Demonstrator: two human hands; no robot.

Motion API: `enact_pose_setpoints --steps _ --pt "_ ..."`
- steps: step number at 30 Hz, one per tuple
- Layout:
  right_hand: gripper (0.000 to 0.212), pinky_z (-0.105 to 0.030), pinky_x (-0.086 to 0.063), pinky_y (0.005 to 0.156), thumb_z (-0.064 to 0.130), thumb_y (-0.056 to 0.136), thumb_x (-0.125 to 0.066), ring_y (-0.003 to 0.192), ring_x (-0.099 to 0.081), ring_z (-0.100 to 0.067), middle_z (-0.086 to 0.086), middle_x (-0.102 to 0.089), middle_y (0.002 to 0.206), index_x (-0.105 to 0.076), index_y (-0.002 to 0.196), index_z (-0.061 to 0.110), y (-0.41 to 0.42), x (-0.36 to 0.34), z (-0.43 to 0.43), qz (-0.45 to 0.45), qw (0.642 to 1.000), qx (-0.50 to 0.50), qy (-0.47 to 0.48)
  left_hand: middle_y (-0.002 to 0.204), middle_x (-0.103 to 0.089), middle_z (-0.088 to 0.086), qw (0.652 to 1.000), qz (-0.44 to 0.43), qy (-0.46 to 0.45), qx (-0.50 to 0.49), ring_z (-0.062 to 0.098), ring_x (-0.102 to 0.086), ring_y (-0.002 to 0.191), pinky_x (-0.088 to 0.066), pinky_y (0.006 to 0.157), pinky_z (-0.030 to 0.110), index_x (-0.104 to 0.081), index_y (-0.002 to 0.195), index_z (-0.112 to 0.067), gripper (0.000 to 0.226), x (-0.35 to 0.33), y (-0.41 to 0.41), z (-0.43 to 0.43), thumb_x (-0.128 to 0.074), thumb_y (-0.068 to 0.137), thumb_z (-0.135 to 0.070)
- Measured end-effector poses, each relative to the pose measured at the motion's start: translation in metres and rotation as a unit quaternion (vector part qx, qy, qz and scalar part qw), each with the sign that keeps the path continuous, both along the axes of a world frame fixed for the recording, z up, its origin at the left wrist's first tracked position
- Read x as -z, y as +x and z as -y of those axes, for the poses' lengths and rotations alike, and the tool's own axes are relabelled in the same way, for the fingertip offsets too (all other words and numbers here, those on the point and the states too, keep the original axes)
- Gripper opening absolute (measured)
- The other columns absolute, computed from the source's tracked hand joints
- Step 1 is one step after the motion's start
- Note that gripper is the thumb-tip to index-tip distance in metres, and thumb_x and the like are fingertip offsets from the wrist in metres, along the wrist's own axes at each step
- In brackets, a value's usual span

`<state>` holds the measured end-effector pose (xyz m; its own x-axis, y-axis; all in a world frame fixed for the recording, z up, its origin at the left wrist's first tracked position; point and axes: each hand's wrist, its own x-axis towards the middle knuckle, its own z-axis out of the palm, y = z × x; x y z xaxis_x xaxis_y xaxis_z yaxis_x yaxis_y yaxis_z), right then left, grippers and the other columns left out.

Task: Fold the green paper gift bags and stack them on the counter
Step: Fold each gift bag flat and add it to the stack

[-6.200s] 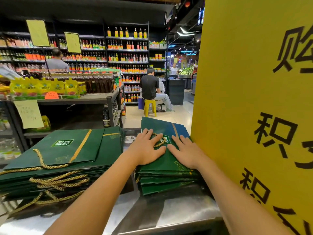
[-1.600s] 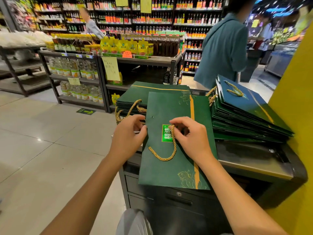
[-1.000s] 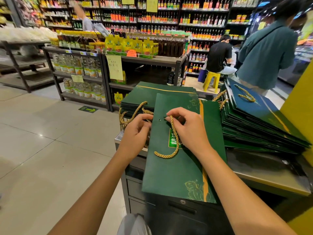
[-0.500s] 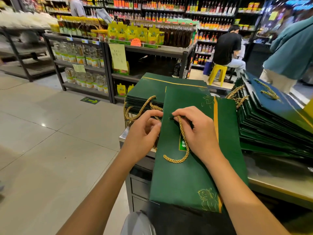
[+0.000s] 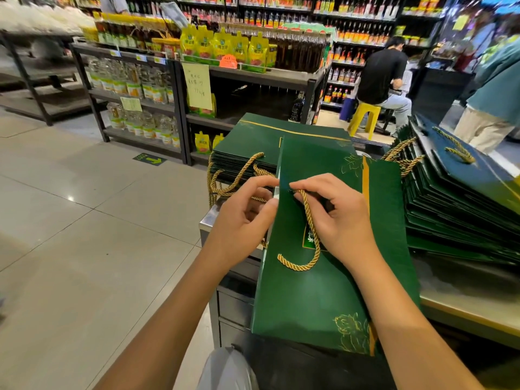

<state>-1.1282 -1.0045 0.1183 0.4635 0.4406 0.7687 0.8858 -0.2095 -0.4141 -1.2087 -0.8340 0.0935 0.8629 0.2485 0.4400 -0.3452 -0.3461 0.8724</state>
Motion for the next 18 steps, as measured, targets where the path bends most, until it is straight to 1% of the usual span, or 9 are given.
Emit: enact_pose_setpoints --steps 2,6,9,10,12,14,16,18 --pt "0.021 -0.028 -0.055 0.084 -0.001 0.094 -0.066 0.097 -0.067 -0.009 0.0 -0.072 0.103 -0.077 0.109 0.009 0.0004 0.0 0.0009 -0.011 1.0 -0.01 -0.006 0.104 -0.064 0.006 1.0 0.001 0.007 -0.001 0.032 -0.067 0.086 -0.059 0.067 0.053 -0.058 0.128 -0.027 0.027 0.0003 0.0002 0.0 -0.056 0.101 -0.02" --pt "0.021 -0.02 -0.053 0.082 0.0 0.093 -0.068 0.095 -0.068 -0.006 0.004 -0.073 0.101 -0.077 0.109 0.012 -0.0004 -0.0007 0.0009 -0.046 0.999 -0.014 0.011 0.104 -0.062 0.004 1.0 0.005 0.015 0.003 0.029 -0.066 0.086 -0.059 0.068 0.051 -0.056 0.128 -0.031 0.03 -0.0008 -0.0003 0.0023 -0.055 0.099 -0.028" --pt "0.019 -0.013 -0.046 0.069 0.005 0.091 -0.073 0.077 -0.064 -0.007 0.013 -0.072 0.094 -0.078 0.105 0.017 -0.0011 -0.0002 0.0009 -0.094 0.995 -0.006 0.031 0.106 -0.062 0.006 1.0 0.006 0.017 0.007 0.031 -0.067 0.087 -0.059 0.07 0.053 -0.056 0.129 -0.035 0.031 -0.0006 0.0003 0.0029 -0.055 0.098 -0.032" --pt "0.017 -0.012 -0.044 0.066 0.006 0.091 -0.074 0.071 -0.062 -0.008 0.015 -0.071 0.091 -0.078 0.103 0.018 -0.0015 0.0003 0.001 -0.108 0.993 -0.004 0.035 0.107 -0.062 0.006 1.0 0.007 0.016 0.006 0.031 -0.067 0.087 -0.059 0.07 0.054 -0.055 0.129 -0.035 0.031 -0.0005 0.0006 0.003 -0.055 0.098 -0.033" --pt "0.015 -0.013 -0.043 0.063 0.007 0.09 -0.075 0.067 -0.059 -0.01 0.016 -0.07 0.086 -0.077 0.1 0.018 -0.0021 0.0003 0.0012 -0.125 0.991 -0.006 0.043 0.107 -0.062 0.006 1.0 0.007 0.017 0.004 0.031 -0.067 0.086 -0.059 0.071 0.054 -0.055 0.13 -0.035 0.033 0.0001 0.0012 0.0031 -0.055 0.097 -0.034" --pt "0.013 -0.014 -0.044 0.064 0.006 0.089 -0.076 0.07 -0.061 -0.011 0.013 -0.07 0.087 -0.077 0.098 0.017 -0.0024 -0.0008 0.0014 -0.118 0.992 -0.008 0.043 0.107 -0.062 0.006 1.0 0.005 0.019 0.001 0.03 -0.067 0.087 -0.059 0.072 0.053 -0.055 0.131 -0.034 0.035 0.0003 0.0015 0.0033 -0.054 0.097 -0.036" --pt "0.012 -0.015 -0.045 0.067 0.004 0.088 -0.076 0.077 -0.063 -0.012 0.007 -0.069 0.093 -0.078 0.096 0.014 -0.0022 -0.0018 0.0015 -0.093 0.995 -0.006 0.038 0.107 -0.062 0.005 1.0 0.002 0.021 -0.003 0.029 -0.067 0.088 -0.06 0.072 0.051 -0.054 0.133 -0.035 0.037 0.0004 0.0013 0.0037 -0.054 0.096 -0.037" --pt "0.012 -0.017 -0.047 0.067 0.004 0.087 -0.077 0.079 -0.064 -0.014 0.004 -0.068 0.095 -0.079 0.094 0.013 -0.0016 -0.0019 0.0016 -0.089 0.995 -0.005 0.043 0.107 -0.062 0.004 1.0 0.001 0.02 -0.006 0.028 -0.067 0.088 -0.061 0.072 0.049 -0.055 0.133 -0.035 0.037 0.0002 0.0009 0.0041 -0.055 0.096 -0.037"
